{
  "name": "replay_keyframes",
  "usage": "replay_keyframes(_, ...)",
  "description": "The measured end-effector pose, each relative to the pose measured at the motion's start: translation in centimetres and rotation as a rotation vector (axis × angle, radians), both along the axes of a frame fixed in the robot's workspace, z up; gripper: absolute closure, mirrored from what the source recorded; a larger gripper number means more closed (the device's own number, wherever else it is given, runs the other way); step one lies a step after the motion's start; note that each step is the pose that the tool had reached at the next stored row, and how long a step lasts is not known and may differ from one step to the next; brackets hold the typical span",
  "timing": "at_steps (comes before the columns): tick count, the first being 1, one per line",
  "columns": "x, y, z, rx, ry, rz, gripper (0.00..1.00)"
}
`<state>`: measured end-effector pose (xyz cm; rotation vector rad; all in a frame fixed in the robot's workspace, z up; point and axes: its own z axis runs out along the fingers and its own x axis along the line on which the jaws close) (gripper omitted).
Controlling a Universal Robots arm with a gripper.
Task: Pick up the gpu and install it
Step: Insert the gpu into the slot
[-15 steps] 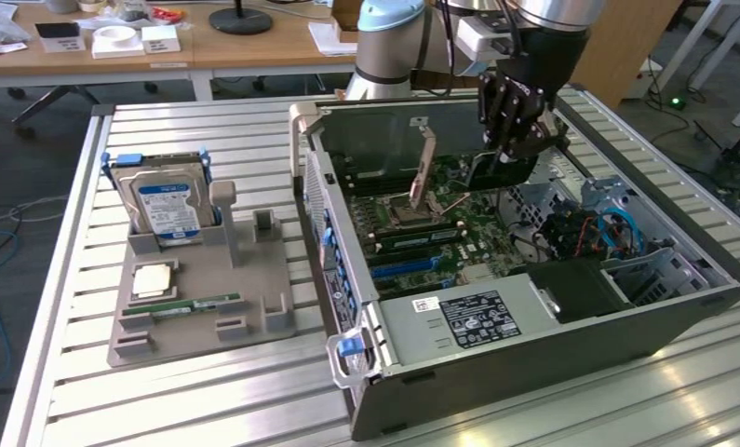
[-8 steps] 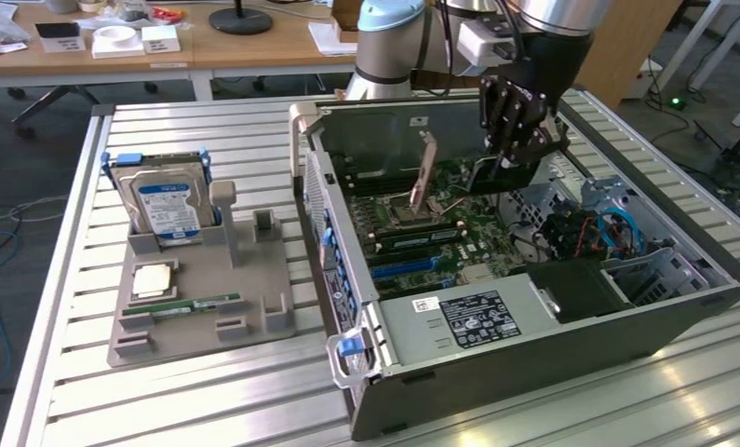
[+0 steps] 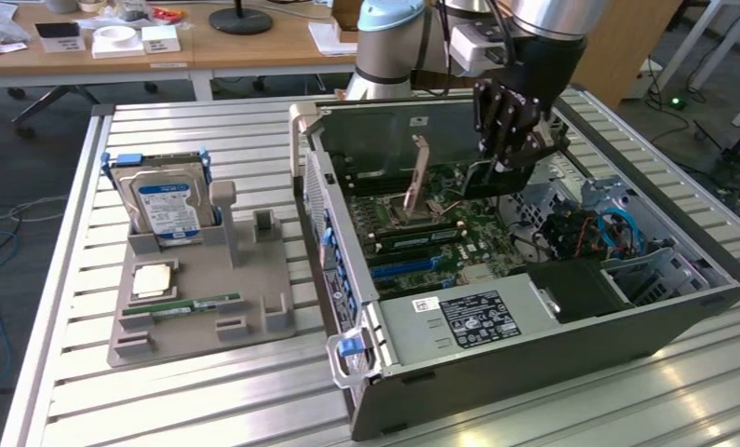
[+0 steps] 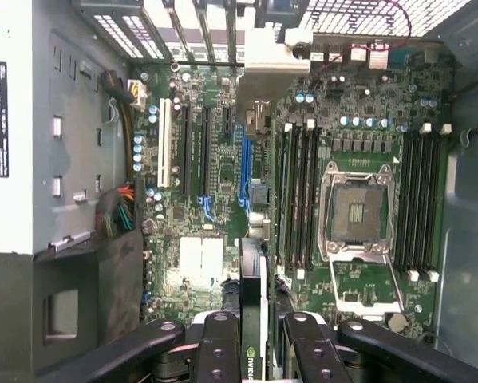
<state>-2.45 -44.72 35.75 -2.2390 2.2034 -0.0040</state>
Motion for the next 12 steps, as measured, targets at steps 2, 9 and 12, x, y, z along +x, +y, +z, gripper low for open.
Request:
replay_keyframes(2, -0.21, 0.00, -0.05, -0.0001, 0.0000, -0.001, 0.74)
replay_keyframes(9, -0.83, 0.00, -0.28, -0.0015, 0.0000, -0.002, 0.74)
replay_keyframes(12, -0.89, 0.00, -0.36, -0.0022, 0.0000, -0.002, 0.74)
